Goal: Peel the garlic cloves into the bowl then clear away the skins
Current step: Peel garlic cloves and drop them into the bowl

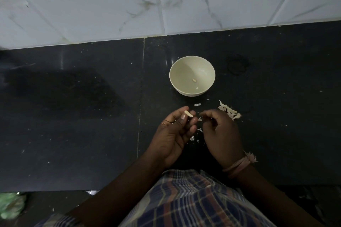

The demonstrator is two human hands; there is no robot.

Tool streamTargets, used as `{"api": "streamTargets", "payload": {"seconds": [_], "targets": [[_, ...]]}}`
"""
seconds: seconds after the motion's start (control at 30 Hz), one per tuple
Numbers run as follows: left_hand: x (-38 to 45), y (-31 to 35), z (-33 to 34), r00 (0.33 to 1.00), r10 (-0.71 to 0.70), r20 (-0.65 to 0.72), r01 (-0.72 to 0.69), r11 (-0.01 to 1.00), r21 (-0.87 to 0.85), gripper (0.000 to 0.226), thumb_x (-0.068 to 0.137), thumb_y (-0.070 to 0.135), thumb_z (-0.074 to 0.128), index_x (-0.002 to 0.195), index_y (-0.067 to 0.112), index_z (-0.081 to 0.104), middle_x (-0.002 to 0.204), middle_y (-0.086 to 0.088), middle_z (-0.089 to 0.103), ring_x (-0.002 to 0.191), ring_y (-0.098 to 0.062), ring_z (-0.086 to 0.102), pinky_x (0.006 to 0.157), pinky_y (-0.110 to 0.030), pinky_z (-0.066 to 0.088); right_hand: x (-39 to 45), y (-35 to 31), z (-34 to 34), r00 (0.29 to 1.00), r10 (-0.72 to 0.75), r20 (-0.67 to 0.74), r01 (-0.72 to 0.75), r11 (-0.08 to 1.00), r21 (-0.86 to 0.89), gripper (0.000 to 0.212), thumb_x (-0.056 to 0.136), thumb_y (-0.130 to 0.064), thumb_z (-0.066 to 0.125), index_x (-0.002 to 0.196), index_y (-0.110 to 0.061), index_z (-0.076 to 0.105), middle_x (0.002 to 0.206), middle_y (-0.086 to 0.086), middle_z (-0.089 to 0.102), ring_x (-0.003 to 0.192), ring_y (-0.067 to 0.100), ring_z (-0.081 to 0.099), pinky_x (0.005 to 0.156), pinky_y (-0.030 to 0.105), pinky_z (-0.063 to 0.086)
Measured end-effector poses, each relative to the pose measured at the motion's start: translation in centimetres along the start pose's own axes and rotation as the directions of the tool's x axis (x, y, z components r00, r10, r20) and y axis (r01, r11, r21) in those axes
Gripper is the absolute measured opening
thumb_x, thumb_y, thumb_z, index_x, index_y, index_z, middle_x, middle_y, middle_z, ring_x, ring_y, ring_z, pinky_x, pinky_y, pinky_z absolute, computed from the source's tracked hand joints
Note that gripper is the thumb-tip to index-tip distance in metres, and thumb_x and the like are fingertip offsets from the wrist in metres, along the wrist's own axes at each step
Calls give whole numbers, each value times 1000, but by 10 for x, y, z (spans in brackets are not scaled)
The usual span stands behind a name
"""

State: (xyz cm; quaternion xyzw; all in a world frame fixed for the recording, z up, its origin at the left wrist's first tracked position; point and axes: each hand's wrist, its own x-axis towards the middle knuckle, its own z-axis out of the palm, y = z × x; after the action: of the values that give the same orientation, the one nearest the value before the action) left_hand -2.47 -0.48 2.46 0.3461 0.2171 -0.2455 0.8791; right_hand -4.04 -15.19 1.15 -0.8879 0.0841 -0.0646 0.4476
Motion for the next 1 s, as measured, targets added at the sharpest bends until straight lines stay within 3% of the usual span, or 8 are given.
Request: {"api": "streamTargets", "payload": {"seconds": [0.13, 0.27, 0.37, 0.43, 0.53, 0.7, 0.83, 1.0], "targets": [[1, 0, -1, 1000, 0, -15, 0, 1000, -14, 20, 86, 10, 63, 105, 13, 68, 102, -8, 76, 89, -17, 74, 71, -25, 61, 0, -6, -5, 1000, -12, -19, 13, 998, 64, 29, 86, 5, 49, 71, -15, 63, 67, -9, 60, 63, 6, 56, 58, 16, 38], [1, 0, -1, 1000, -6, -21, 6, 1000, -18, 19, 85, 12, 63, 104, 12, 67, 97, -7, 76, 85, -16, 73, 68, -25, 60, -1, -12, -6, 1000, -2, 4, 1, 992, 126, 29, 88, -22, 37, 67, -14, 55, 56, -6, 50, 53, 10, 48, 51, 32, 37], [1, 0, -1, 1000, 5, -23, -6, 1000, -10, 20, 84, 15, 64, 103, 12, 67, 92, -7, 75, 81, -15, 73, 68, -24, 60, -1, -11, -2, 997, 35, 67, -37, 999, 31, 36, 99, -39, 40, 76, -15, 56, 62, -3, 55, 57, 12, 53, 58, 45, 47], [1, 0, -1, 1000, 15, -22, -15, 1000, -16, 20, 84, 16, 64, 103, 11, 66, 90, -6, 75, 80, -14, 72, 69, -23, 60, -2, -8, 1, 992, 33, 123, -28, 999, -44, 19, 101, -27, 48, 100, -20, 66, 85, -4, 70, 78, 14, 67, 73, 45, 54], [2, -1, -3, 999, 18, -27, -19, 1000, -17, 20, 84, 16, 64, 103, 10, 66, 88, -7, 73, 79, -13, 71, 69, -22, 60, -5, -5, 1, 979, 3, 203, 16, 996, -90, 38, 98, -11, 52, 132, -21, 64, 121, -2, 72, 110, 18, 68, 95, 42, 54], [3, -3, -4, 998, 23, -55, -23, 1000, -12, 21, 83, 17, 65, 102, 8, 67, 84, -8, 70, 76, -12, 68, 70, -20, 59, -4, -15, -5, 994, -105, 29, 103, 993, 56, 22, 95, -14, 68, 115, -15, 74, 107, -5, 74, 97, 4, 69, 84, 29, 58], [3, -5, -5, 998, 22, -50, -21, 1000, 6, 25, 84, 19, 66, 106, 7, 64, 85, -8, 69, 75, -12, 68, 70, -22, 59, -5, -26, -7, 971, -230, -62, 233, 971, 54, 14, 91, -9, 71, 104, -12, 75, 97, -3, 69, 88, 1, 64, 77, 13, 51], [2, -8, -5, 998, 27, -52, -24, 999, 48, 15, 83, 19, 67, 96, 11, 70, 91, -9, 70, 84, -17, 66, 77, -27, 57, -5, -25, -3, 976, -213, -34, 215, 975, 62, 7, 89, -15, 70, 96, -14, 70, 90, -5, 65, 78, 8, 66, 69, 32, 56]]}}
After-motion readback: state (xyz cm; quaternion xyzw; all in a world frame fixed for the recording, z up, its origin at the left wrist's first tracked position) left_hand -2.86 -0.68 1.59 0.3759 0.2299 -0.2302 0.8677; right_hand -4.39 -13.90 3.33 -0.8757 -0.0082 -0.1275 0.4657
